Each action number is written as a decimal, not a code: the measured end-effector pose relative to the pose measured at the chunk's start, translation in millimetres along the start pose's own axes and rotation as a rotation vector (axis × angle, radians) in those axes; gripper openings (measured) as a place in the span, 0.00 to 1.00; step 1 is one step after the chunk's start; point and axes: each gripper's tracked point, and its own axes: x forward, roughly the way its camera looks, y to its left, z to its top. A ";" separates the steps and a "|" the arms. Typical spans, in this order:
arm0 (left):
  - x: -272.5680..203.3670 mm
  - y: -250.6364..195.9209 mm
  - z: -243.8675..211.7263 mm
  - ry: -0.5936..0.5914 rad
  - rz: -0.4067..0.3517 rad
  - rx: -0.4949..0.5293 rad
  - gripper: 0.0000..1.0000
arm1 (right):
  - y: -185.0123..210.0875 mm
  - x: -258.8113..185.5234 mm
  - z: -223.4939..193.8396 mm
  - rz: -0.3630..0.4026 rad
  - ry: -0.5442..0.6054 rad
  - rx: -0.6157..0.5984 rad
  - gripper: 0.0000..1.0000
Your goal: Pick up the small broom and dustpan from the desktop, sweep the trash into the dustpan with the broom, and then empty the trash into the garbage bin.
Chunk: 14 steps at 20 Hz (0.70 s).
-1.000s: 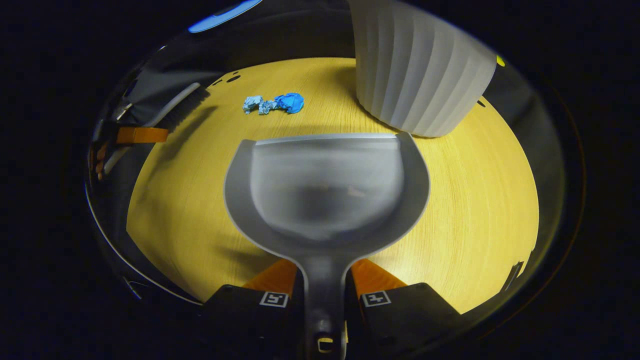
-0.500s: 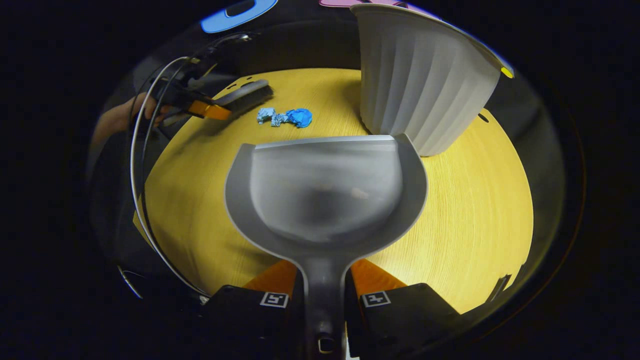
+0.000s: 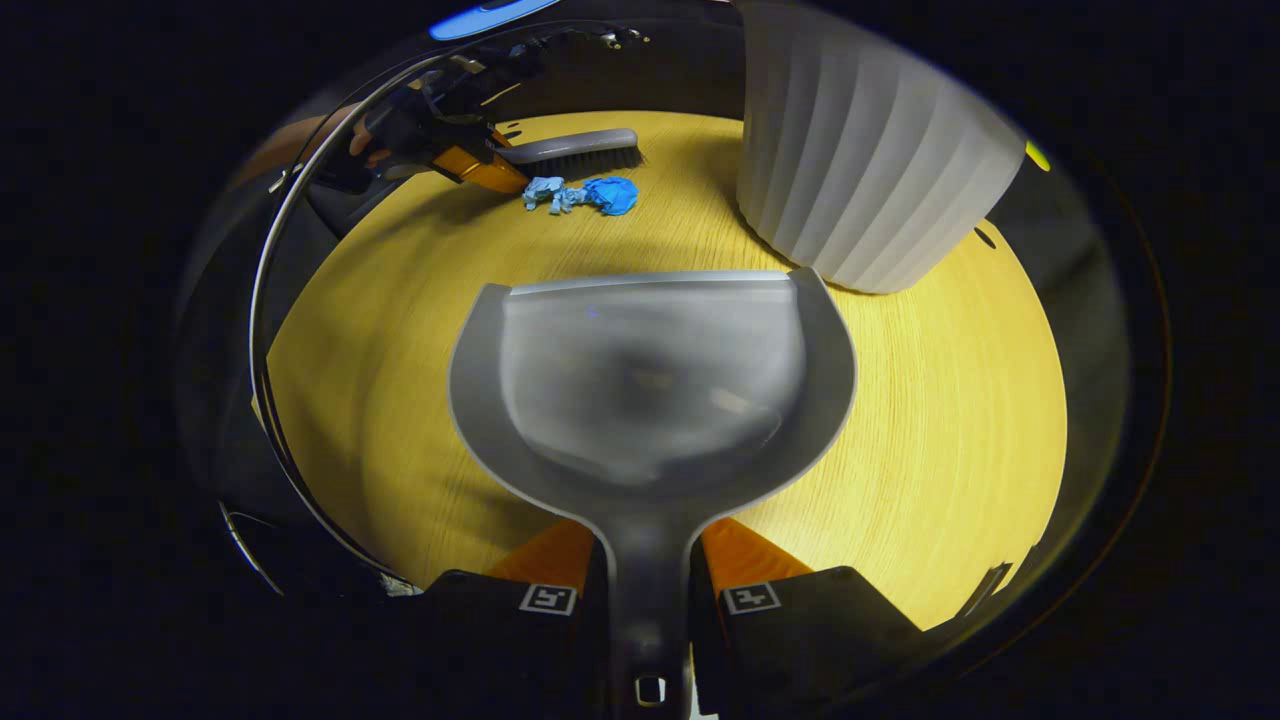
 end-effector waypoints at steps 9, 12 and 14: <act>-7.9 -88.6 3.2 -0.031 -0.287 0.220 0.30 | -8.3 5.9 -6.5 0.012 -0.012 -0.089 0.38; -22.0 -117.5 -9.5 -0.004 -0.406 0.154 0.30 | -11.2 5.0 -8.4 0.020 -0.031 -0.101 0.38; -38.1 -140.2 -10.4 0.004 -0.482 0.036 0.32 | -14.8 3.0 -11.4 0.028 -0.041 -0.101 0.38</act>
